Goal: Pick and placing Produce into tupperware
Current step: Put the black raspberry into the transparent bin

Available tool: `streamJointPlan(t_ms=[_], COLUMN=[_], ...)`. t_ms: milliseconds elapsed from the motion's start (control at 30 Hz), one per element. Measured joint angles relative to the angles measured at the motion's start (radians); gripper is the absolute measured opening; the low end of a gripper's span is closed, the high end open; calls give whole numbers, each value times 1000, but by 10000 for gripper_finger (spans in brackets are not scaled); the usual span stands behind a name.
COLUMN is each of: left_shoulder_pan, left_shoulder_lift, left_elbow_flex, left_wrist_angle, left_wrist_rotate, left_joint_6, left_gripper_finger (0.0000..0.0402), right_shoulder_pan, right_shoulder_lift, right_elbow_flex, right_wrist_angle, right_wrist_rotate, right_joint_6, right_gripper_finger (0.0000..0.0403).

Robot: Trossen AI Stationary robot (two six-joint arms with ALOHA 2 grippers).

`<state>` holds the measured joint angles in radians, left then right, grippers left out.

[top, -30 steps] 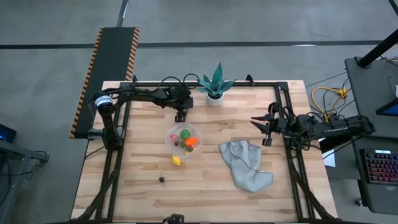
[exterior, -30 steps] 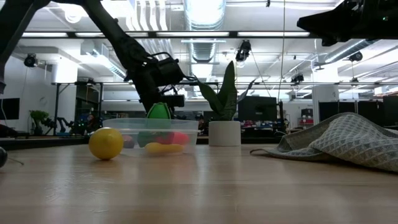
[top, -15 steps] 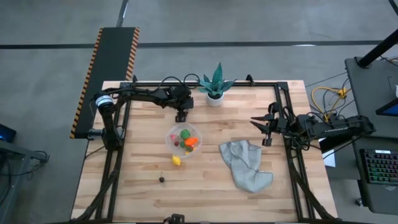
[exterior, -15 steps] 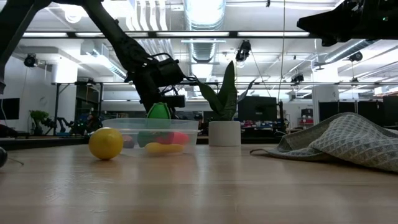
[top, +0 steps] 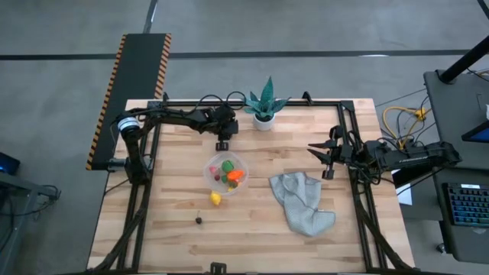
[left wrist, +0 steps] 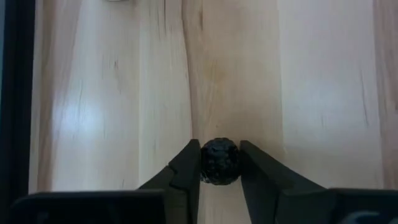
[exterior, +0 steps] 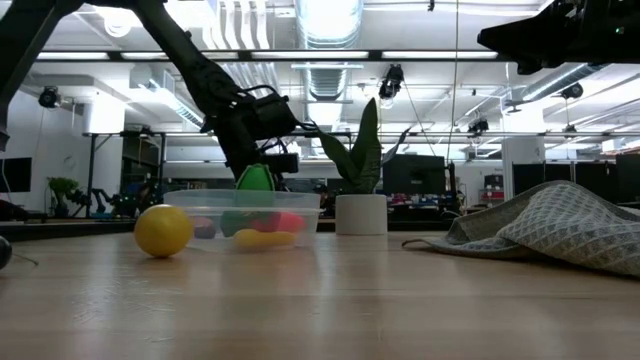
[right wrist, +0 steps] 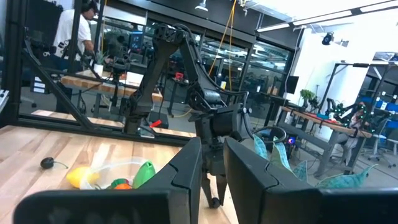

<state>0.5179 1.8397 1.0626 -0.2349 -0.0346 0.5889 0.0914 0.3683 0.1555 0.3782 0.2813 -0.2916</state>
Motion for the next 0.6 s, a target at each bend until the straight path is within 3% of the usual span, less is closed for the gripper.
streamJointPlan(t_ms=[600], left_shoulder_pan=[0], left_shoulder_lift=[-6], left_elbow_flex=[10], left_wrist_angle=[-27], left_wrist_rotate=[-33], left_joint_6=[-2], left_gripper_finger=[67], right_shoulder_pan=[0], right_shoulder_lift=[0], right_elbow_flex=[0], right_wrist_angle=[0], right_wrist_rotate=[0], right_joint_6=[0], right_gripper_finger=[61])
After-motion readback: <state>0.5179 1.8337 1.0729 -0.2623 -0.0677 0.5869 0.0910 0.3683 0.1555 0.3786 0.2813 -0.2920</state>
